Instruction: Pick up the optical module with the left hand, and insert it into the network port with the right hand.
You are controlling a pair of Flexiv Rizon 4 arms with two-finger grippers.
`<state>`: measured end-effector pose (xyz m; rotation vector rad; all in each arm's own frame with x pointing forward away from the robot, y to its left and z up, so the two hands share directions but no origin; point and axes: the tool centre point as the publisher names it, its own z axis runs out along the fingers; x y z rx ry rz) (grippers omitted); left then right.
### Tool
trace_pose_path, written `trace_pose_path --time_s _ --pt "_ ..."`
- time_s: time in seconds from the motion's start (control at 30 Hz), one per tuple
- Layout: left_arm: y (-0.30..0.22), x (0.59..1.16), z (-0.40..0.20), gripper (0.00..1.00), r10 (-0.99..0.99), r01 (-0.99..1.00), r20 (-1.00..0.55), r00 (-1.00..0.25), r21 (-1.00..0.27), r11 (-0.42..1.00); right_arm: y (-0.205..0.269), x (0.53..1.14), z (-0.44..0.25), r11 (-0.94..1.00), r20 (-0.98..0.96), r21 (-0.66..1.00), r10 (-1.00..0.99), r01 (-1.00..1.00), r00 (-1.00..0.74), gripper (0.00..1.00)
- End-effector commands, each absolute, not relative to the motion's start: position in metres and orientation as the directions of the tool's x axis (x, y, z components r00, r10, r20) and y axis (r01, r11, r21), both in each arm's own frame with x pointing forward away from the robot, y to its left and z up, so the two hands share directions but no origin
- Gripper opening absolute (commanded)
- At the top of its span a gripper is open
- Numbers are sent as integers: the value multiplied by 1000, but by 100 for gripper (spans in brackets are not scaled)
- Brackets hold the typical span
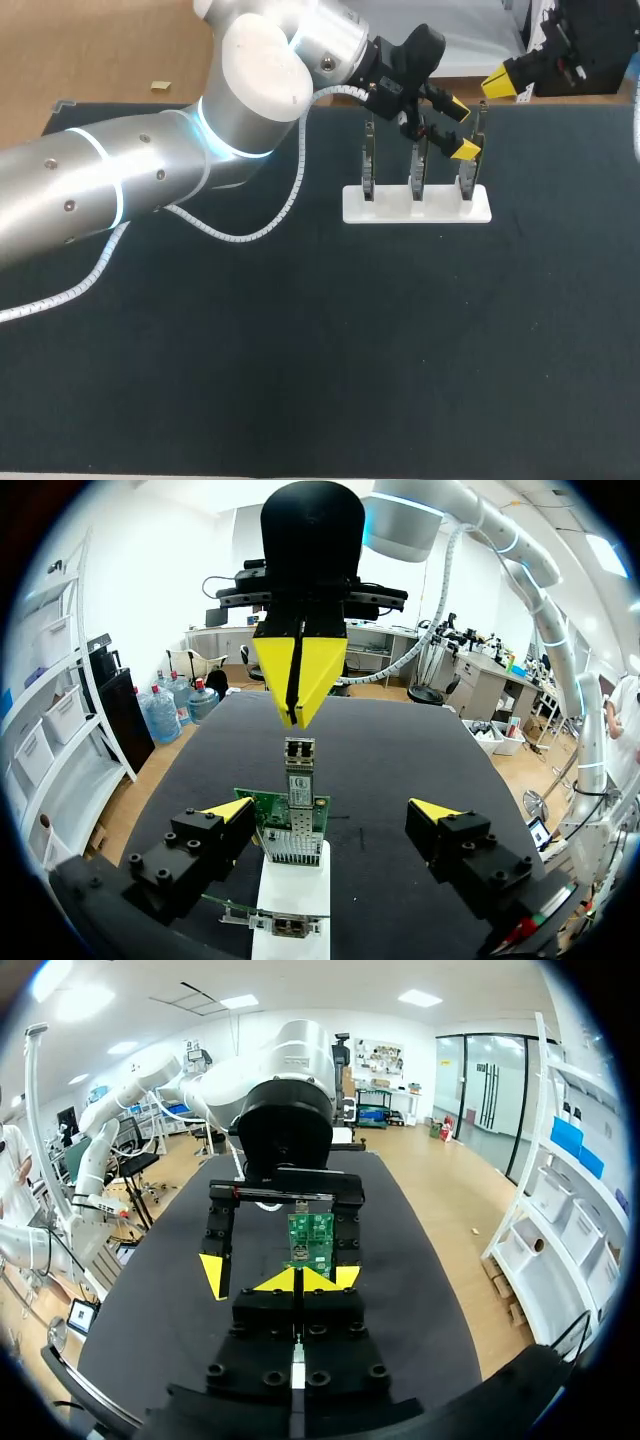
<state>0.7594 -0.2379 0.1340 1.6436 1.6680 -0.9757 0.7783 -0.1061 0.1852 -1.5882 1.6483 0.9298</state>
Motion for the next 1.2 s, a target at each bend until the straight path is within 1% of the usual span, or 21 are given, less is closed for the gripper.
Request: trace_pose_path --time_s 0.03,1.2 --pt "-239 762 135 100 563 995 -824 -59 -97 -37 -105 780 184 10 -845 51 -533 -999 -49 0" --pt "-239 762 135 100 563 995 -824 -59 -97 -37 -102 777 156 14 -817 108 -568 -994 -97 0"
